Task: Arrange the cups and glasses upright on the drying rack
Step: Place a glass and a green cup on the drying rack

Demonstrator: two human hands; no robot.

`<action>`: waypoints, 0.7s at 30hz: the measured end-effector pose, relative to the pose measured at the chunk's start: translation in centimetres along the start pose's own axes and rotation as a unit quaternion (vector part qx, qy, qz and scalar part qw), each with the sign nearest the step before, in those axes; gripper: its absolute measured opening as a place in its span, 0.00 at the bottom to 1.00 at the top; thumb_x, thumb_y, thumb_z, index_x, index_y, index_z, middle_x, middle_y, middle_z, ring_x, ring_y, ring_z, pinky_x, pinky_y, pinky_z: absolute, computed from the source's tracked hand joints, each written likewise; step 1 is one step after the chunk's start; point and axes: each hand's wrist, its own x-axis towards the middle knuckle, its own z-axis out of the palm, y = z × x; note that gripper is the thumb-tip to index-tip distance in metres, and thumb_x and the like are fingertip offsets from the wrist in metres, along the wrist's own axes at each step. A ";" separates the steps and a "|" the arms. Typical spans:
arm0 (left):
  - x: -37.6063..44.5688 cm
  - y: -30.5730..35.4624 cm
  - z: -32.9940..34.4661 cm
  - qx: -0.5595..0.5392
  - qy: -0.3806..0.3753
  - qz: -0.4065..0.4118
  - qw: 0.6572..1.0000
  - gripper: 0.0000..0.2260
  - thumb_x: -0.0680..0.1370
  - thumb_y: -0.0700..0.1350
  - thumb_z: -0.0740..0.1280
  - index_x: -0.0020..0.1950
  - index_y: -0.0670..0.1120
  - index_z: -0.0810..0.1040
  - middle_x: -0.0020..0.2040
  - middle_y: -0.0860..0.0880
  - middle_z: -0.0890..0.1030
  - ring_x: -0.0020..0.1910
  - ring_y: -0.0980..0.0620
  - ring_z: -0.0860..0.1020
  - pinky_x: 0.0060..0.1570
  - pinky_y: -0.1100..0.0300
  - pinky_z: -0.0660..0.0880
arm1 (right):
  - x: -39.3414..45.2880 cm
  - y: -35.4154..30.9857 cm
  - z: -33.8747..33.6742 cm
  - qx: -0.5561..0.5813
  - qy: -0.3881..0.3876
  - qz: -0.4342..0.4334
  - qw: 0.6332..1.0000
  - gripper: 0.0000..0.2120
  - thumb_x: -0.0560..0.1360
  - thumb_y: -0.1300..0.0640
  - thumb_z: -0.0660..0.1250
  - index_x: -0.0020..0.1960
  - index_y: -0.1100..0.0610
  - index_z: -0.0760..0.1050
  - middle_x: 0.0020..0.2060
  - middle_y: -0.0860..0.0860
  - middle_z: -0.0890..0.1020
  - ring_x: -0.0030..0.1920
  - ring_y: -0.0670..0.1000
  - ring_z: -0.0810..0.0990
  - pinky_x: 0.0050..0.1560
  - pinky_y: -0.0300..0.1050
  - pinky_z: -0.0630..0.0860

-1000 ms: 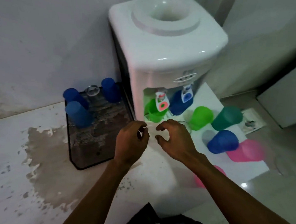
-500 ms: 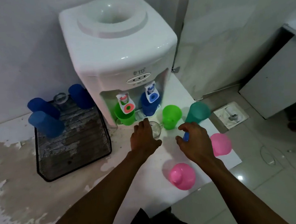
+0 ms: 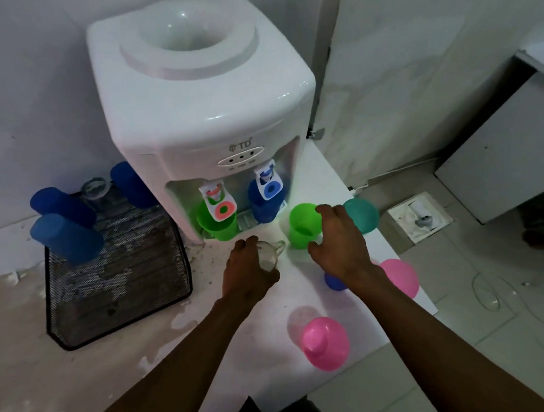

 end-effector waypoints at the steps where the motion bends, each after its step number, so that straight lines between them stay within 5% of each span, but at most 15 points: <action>1: -0.3 -0.4 -0.5 -0.009 0.006 0.005 1.000 0.37 0.65 0.49 0.77 0.70 0.45 0.68 0.62 0.44 0.74 0.60 0.44 0.73 0.57 0.53 0.73 | 0.8 -0.3 0.2 -0.017 -0.012 0.000 1.000 0.31 0.67 0.58 0.72 0.67 0.58 0.66 0.59 0.58 0.72 0.58 0.61 0.74 0.48 0.54 0.77; 6: -1.8 -2.3 -2.7 -0.037 0.022 0.015 0.999 0.39 0.61 0.50 0.78 0.70 0.46 0.71 0.58 0.44 0.77 0.57 0.46 0.75 0.57 0.58 0.71 | 3.7 -1.1 1.8 -0.100 -0.072 0.036 0.992 0.39 0.66 0.54 0.74 0.70 0.57 0.58 0.61 0.58 0.69 0.63 0.61 0.71 0.44 0.53 0.74; 13: -2.6 -4.0 -5.5 -0.101 0.042 -0.003 0.994 0.38 0.58 0.48 0.80 0.66 0.45 0.70 0.59 0.47 0.79 0.55 0.49 0.77 0.54 0.56 0.78 | 4.3 -1.4 3.1 -0.082 -0.068 0.042 0.993 0.32 0.65 0.52 0.75 0.63 0.59 0.65 0.57 0.59 0.71 0.54 0.63 0.77 0.45 0.55 0.76; 18: -3.7 -5.7 -8.1 -0.169 0.056 -0.010 0.984 0.32 0.59 0.44 0.81 0.60 0.47 0.74 0.50 0.56 0.78 0.46 0.61 0.78 0.42 0.75 0.74 | 1.5 -4.9 4.1 0.027 -0.072 0.002 0.997 0.35 0.56 0.50 0.75 0.61 0.54 0.70 0.52 0.56 0.73 0.50 0.59 0.76 0.41 0.45 0.72; 21: -4.2 -7.6 -9.6 -0.229 0.066 -0.035 0.971 0.29 0.60 0.41 0.80 0.58 0.46 0.76 0.48 0.57 0.80 0.43 0.62 0.80 0.41 0.65 0.81 | -0.9 -8.0 4.7 0.089 -0.095 -0.011 0.991 0.38 0.55 0.48 0.75 0.64 0.49 0.69 0.51 0.53 0.71 0.51 0.57 0.75 0.44 0.42 0.69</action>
